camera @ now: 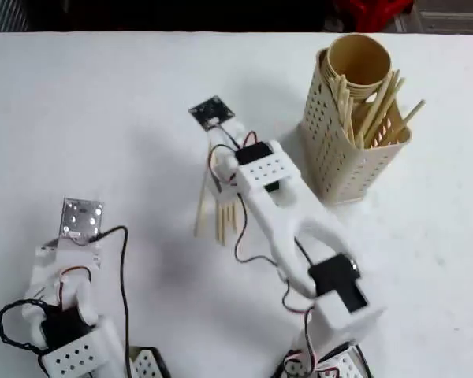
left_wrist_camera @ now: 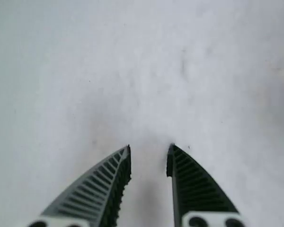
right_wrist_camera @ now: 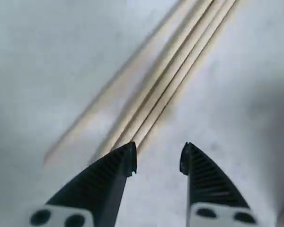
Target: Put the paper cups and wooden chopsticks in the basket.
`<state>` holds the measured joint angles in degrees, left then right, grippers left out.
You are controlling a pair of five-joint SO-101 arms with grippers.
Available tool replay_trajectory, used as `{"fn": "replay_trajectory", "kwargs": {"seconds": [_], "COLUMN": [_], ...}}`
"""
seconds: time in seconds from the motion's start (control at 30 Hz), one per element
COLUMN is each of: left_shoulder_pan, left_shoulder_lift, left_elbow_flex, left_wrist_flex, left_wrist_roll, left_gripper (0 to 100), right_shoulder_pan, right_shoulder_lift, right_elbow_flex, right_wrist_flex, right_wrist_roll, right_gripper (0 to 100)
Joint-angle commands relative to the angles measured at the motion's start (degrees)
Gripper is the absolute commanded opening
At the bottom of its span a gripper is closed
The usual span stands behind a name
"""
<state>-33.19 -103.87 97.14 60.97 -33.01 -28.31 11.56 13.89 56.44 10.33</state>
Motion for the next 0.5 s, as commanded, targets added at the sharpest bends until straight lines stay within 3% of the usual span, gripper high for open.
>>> {"fn": "replay_trajectory", "kwargs": {"seconds": [0.0, 0.47], "left_shoulder_pan": [-0.4, -0.4], "left_shoulder_lift": [-0.4, -0.4], "left_elbow_flex": [-0.18, -0.18], "left_wrist_flex": [0.35, 0.35], "left_wrist_roll": [-0.26, -0.26], "left_gripper": [14, 14], "right_shoulder_pan": [2.42, -0.22], "right_shoulder_lift": [0.92, 6.73], "right_elbow_flex": [-1.93, -2.02], "right_wrist_flex": [-2.86, -5.23], "right_wrist_roll": [0.53, 0.62], "right_gripper": [16.6, 16.3]}}
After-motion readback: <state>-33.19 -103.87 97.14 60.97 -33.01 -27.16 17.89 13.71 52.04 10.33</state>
